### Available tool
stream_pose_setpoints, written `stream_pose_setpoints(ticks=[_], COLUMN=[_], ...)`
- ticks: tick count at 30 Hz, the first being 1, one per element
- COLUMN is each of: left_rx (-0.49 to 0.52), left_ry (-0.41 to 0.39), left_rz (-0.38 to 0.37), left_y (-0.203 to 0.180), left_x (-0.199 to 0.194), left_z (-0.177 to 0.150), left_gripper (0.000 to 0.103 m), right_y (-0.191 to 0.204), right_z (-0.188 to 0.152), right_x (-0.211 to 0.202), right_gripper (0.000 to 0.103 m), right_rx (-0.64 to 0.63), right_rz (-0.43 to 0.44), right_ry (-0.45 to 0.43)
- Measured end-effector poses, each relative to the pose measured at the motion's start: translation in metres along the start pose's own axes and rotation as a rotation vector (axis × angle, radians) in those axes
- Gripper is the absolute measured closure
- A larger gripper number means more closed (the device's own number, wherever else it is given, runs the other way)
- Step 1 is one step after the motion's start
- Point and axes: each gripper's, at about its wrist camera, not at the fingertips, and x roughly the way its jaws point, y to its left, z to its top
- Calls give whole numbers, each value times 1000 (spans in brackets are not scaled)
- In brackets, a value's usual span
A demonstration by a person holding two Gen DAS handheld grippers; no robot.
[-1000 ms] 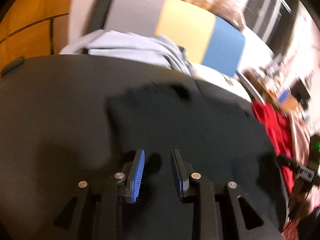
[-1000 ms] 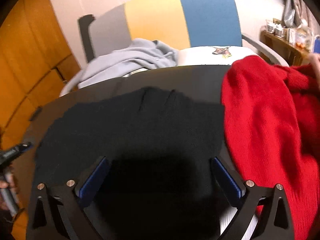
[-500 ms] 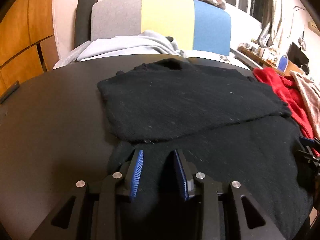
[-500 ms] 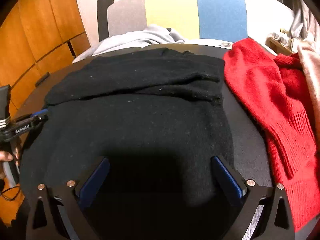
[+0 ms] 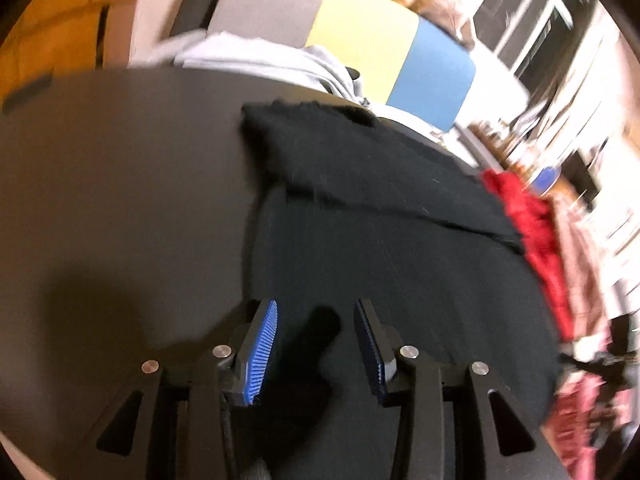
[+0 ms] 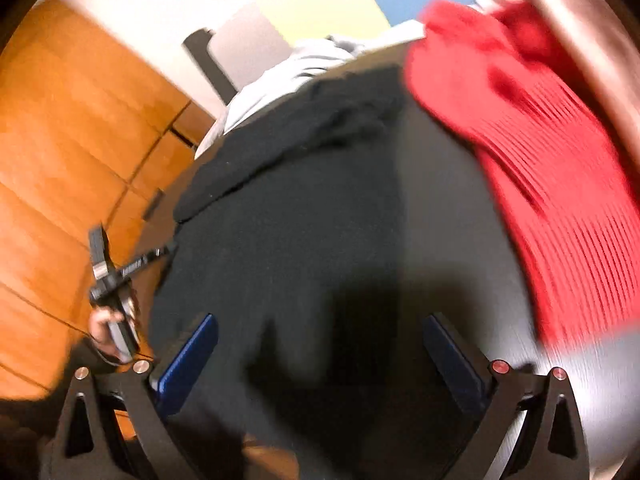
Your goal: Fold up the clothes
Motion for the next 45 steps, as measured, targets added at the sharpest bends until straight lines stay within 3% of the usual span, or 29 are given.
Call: stream_pose_setpoints(ticks=[6,11,15,21,25,27,29,30,32,37,39,41,42,43,45], left_rx=[-22,-95,-6,94,95,91,91,89,86,82,22,-19,-26,-29,23], left_ry=[1,-30,-30,-6,42,69,88,97,116,152,160,173,178,183,213], left_rz=[-58,-134,-88,-45,-88,-108,-115,-114,-114,-106,-140,-185,-209,-230,-210], left_y=[3,5,-8,-27,-32,-32,-32,-32,-32,-33,-27,-25,-26,-28,-39], left_x=[-44,-59,-60,-55,-55,-54,-54,-53,-51,-44,-44,-44,-44,-44,-36], left_z=[-63,-96,-98,-107,-111,-115,-119,-120,-121,-121,-119,-116,-115,-114,-115], left_gripper=[54,49,47,42,43,43,44,46,48,47,47,52,66,92,96], right_y=[-23,-10,6,38,33,35,38,38,33,23,20,18,20,22,28], right_z=[-36,-38,-45,-48,-43,-43,-44,-46,-48,-62,-66,-66,-65,-65,-64], right_x=[-15,-4,3,18,21,19,18,19,18,16,15,15,16,17,17], right_gripper=[0,0,0,0,0,5,26,31,47,48,43,33,33,33,39], right_rx=[157,125,61,-106,-12,-18,-40,-45,-4,34,48,58,44,28,-21], right_rz=[254,325,295,123,148,115,68,52,75,139,165,199,196,187,135], right_ry=[-38,-27,-29,-6,-29,-27,-23,-21,-8,17,15,18,28,37,60])
